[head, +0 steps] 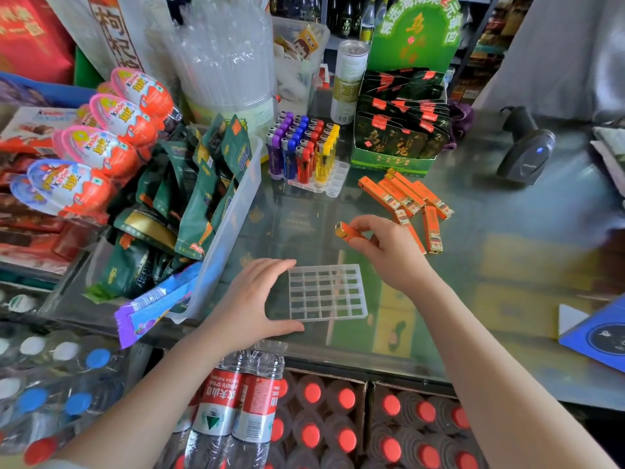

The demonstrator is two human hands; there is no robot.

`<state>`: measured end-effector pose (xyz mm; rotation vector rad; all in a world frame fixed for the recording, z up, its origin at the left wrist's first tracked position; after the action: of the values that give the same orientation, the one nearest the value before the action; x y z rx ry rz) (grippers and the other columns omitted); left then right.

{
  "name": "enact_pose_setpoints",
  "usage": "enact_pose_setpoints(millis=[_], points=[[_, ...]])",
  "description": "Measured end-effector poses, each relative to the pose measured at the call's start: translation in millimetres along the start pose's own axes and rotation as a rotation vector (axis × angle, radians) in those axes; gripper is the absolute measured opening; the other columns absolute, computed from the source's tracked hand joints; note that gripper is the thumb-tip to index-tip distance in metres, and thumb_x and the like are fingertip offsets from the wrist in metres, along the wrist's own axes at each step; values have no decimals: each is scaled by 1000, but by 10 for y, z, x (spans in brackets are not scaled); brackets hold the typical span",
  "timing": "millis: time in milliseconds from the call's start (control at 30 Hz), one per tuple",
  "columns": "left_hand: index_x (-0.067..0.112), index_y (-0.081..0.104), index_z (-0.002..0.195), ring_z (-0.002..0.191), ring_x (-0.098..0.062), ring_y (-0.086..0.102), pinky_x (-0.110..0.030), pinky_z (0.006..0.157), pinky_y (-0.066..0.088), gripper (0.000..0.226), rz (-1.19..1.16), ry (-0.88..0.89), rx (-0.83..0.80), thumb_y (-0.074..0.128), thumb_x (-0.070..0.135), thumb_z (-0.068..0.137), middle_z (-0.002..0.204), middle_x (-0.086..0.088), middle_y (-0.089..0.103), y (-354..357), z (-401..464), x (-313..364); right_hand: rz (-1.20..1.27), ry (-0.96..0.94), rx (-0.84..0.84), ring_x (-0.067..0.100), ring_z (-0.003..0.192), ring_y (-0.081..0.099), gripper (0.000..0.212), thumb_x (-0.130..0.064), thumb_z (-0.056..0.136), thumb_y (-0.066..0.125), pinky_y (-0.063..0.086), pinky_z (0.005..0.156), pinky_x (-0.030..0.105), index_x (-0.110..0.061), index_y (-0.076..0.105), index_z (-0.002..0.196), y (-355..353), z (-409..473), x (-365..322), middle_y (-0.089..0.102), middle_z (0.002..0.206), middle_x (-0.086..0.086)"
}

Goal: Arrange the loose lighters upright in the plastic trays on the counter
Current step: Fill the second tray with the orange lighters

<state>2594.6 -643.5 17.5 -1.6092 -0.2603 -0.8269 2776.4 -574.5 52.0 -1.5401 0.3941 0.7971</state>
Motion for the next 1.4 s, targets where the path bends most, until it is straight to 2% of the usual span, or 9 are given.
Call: enact_pose_setpoints(millis=[133,200,333,433,600,733,933,1233,1400], points=[[29,33,135,123,0,28,-24,104,22,90,-8,-8,-3,59,68,58,131,14,37,16,-4,-33,617,3,-124,8,61,49,16,-3,94,42,38,56,12,-7,50,108,93,-161,-131,65,90,-2],[30,34,135,123,1,27,-24,104,21,89,-8,-3,-3,57,68,58,132,13,38,19,2,-24,863,16,-152,10,52,39,18,-8,96,37,35,52,15,-11,51,107,140,-208,-162,66,89,-2],[28,35,135,121,2,26,-23,102,23,89,0,3,4,57,68,58,132,12,40,26,19,-2,1089,184,-157,12,54,30,28,-21,98,33,38,54,19,-16,55,115,271,-239,-79,63,79,-7],[23,32,137,122,1,22,-27,103,26,95,27,-9,3,67,63,58,132,15,33,22,49,-4,1017,243,-129,6,54,42,26,-19,97,39,45,56,18,-14,51,119,322,-258,-65,57,77,-4],[20,41,133,122,-7,26,-26,102,20,97,107,20,9,56,74,53,133,6,41,25,95,6,644,163,-79,-5,61,53,15,-11,92,50,43,61,16,-15,59,103,252,-215,-173,62,85,-4],[21,46,128,120,-13,33,-28,100,23,93,112,26,22,57,73,52,128,4,45,21,98,11,424,25,-139,7,74,57,11,-8,88,55,50,71,20,-13,64,93,320,-172,-343,62,104,7],[18,47,128,121,-15,34,-27,100,23,95,103,10,24,56,74,51,128,4,45,3,103,2,258,-44,-100,21,69,61,7,-10,84,61,53,71,38,-6,62,89,356,-107,-450,67,78,11],[20,44,129,122,-14,31,-26,101,24,96,105,0,21,53,74,50,129,6,42,3,115,7,-100,-224,-137,27,72,53,14,-16,87,59,46,67,41,-3,54,87,481,-91,-661,50,81,3],[19,45,128,122,-13,29,-26,101,24,96,66,-23,42,56,71,48,128,6,41,-2,120,9,-194,-212,-77,30,73,57,20,-24,86,60,49,63,43,-4,57,88,500,-133,-591,57,87,9]])
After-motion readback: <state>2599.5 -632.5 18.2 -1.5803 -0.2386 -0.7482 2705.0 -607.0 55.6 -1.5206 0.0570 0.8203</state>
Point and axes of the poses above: each hand's wrist, its own z-axis towards the middle knuckle, its own y-axis out of the palm, x = y × z, the point moved 8 cm from there along z, towards the middle knuckle
